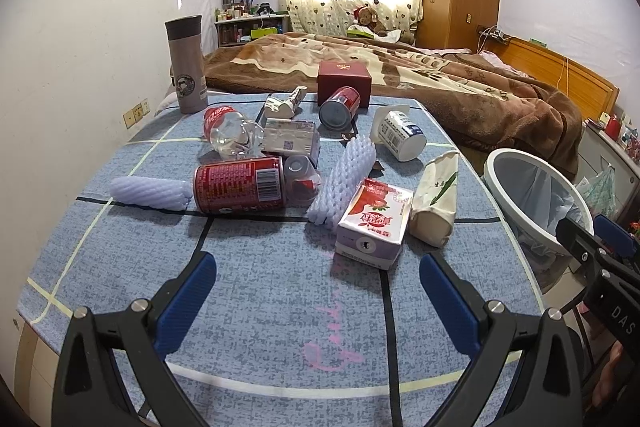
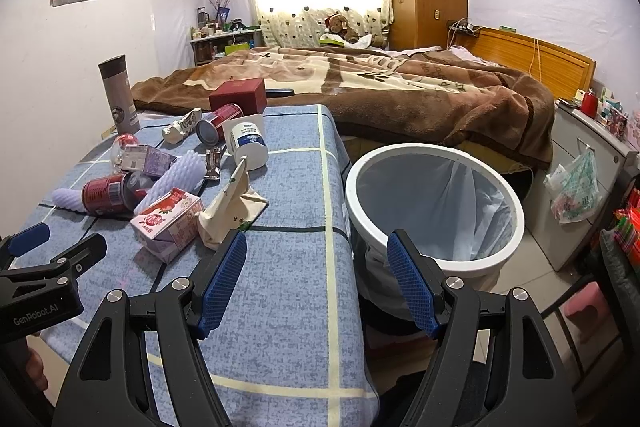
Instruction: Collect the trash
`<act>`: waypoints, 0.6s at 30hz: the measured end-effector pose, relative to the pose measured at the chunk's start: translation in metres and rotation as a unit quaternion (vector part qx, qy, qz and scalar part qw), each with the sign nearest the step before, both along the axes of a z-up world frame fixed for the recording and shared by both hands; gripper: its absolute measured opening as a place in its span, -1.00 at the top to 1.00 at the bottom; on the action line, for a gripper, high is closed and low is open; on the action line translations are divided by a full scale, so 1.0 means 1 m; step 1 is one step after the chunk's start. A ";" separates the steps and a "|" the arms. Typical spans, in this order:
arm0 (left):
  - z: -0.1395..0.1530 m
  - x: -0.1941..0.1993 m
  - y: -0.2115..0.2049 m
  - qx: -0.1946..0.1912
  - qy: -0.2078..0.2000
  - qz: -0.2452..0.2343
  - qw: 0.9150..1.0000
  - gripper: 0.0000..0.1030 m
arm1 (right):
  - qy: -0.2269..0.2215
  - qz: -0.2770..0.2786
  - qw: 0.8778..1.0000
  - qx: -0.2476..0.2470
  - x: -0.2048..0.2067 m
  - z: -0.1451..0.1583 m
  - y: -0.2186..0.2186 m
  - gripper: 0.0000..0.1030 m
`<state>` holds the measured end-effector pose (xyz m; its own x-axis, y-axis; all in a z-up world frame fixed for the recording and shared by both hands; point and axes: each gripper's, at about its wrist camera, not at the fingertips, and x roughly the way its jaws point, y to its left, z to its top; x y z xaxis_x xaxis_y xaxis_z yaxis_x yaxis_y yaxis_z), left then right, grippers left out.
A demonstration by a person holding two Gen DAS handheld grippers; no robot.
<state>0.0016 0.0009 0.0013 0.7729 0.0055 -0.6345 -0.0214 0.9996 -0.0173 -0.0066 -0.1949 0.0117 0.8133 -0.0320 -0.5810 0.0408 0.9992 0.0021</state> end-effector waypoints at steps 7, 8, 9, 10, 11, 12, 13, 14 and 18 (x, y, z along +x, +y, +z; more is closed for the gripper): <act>0.002 -0.002 0.004 -0.003 -0.001 0.001 1.000 -1.00 | 0.000 0.000 1.000 -0.001 0.000 0.000 0.000 -0.44; 0.002 -0.002 0.004 -0.004 -0.001 0.002 1.000 -1.00 | 0.000 0.000 1.000 0.000 0.000 0.000 0.000 -0.44; 0.003 -0.003 0.005 -0.004 -0.002 0.002 1.000 -1.00 | 0.000 0.001 1.000 0.000 0.000 0.000 0.000 -0.44; 0.003 -0.003 0.006 -0.004 -0.002 0.002 1.000 -1.00 | 0.000 0.001 1.000 0.000 0.000 0.000 0.000 -0.44; 0.003 -0.003 0.005 -0.005 -0.002 0.002 1.000 -1.00 | 0.000 0.001 1.000 -0.001 -0.001 0.000 0.001 -0.44; 0.003 -0.003 0.005 -0.004 -0.002 0.002 1.000 -1.00 | -0.001 0.001 1.000 -0.001 -0.001 0.000 0.001 -0.44; 0.003 -0.003 0.005 -0.004 -0.002 0.001 1.000 -1.00 | -0.001 0.001 1.000 -0.002 -0.001 0.000 0.003 -0.44; 0.003 -0.003 0.005 -0.004 -0.002 0.002 1.000 -1.00 | -0.001 0.001 1.000 -0.002 -0.001 0.000 0.003 -0.44; 0.003 -0.003 0.007 -0.005 -0.002 0.002 1.000 -1.00 | 0.000 0.001 1.000 -0.002 -0.001 0.000 0.003 -0.44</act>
<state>-0.0014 0.0075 0.0045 0.7750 0.0028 -0.6319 -0.0253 0.9993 -0.0265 -0.0077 -0.1922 0.0118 0.8138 -0.0325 -0.5802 0.0384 0.9993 -0.0022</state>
